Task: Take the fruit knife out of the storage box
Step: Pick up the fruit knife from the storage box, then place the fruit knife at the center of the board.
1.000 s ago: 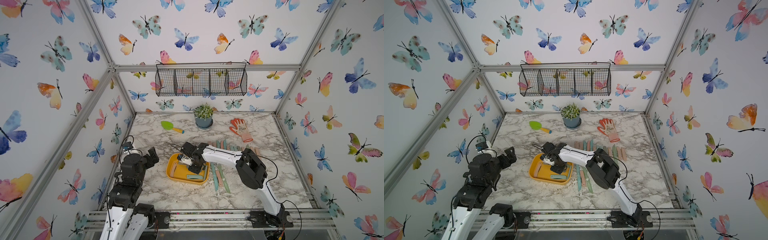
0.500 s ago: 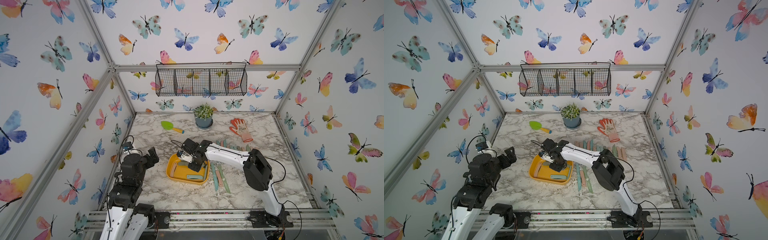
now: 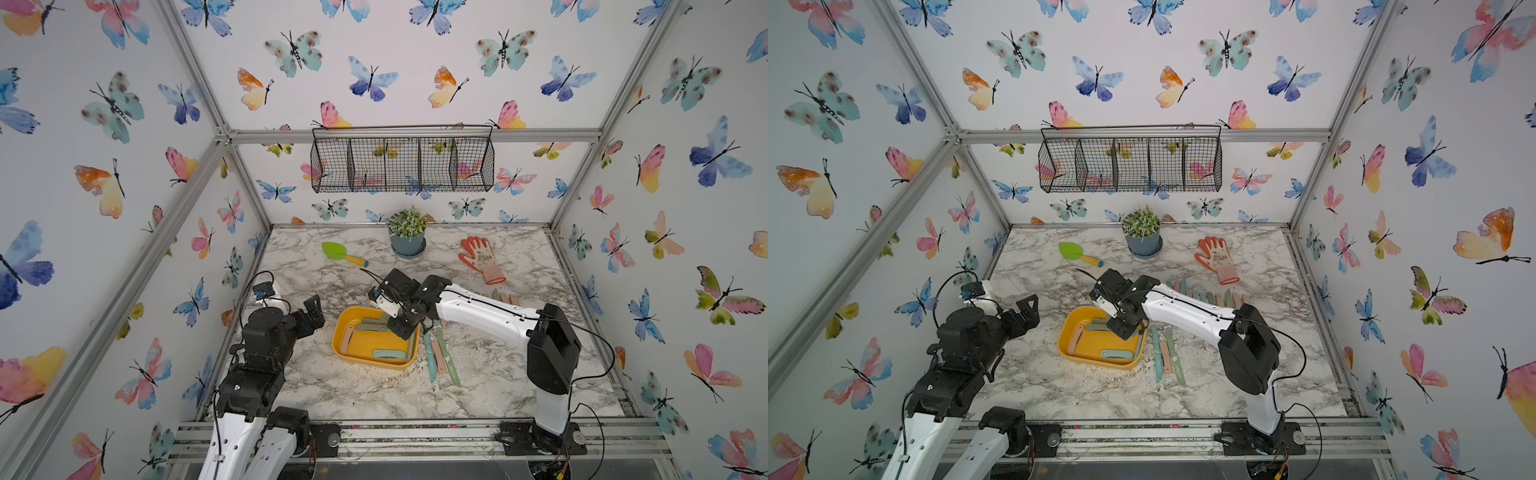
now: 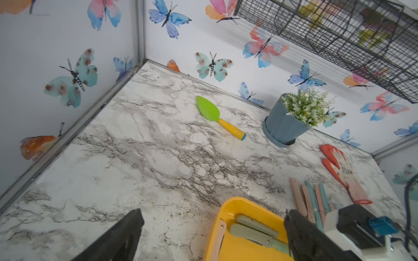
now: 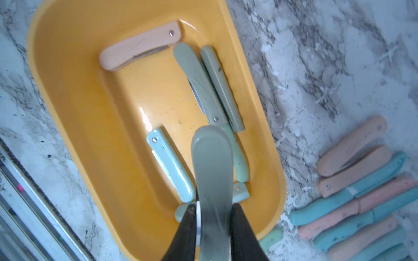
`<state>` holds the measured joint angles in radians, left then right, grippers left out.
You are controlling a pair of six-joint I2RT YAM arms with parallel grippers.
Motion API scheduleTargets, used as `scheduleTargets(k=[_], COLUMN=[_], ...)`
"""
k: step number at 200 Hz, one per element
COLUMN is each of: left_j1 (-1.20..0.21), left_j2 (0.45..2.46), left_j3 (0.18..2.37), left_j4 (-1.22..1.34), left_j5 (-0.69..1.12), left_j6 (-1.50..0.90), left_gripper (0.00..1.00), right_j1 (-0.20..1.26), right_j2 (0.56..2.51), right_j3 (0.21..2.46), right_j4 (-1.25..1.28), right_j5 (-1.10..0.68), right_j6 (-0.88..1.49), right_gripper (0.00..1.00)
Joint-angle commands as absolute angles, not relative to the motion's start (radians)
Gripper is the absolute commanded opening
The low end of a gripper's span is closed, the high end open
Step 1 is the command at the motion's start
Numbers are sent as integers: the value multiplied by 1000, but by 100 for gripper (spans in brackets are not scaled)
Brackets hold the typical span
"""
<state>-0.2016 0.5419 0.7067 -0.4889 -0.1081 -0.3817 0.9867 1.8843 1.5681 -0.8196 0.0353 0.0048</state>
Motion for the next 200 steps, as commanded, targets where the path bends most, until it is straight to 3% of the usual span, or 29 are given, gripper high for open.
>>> scheduleTargets(k=[1, 94, 200], left_j1=[-242, -285, -288], left_j2=[558, 587, 587], left_j3=[689, 686, 690], left_j4=[-445, -440, -449], left_j5=[26, 42, 8], left_j6=[-335, -333, -339], left_gripper=[98, 98, 98], right_j1=[949, 758, 756], right_j2=[1808, 1494, 1542], right_j3=[1496, 1020, 823], right_j4=[-813, -708, -558], right_j5=[87, 74, -36], right_j6=[110, 368, 439], right_gripper=[19, 19, 20])
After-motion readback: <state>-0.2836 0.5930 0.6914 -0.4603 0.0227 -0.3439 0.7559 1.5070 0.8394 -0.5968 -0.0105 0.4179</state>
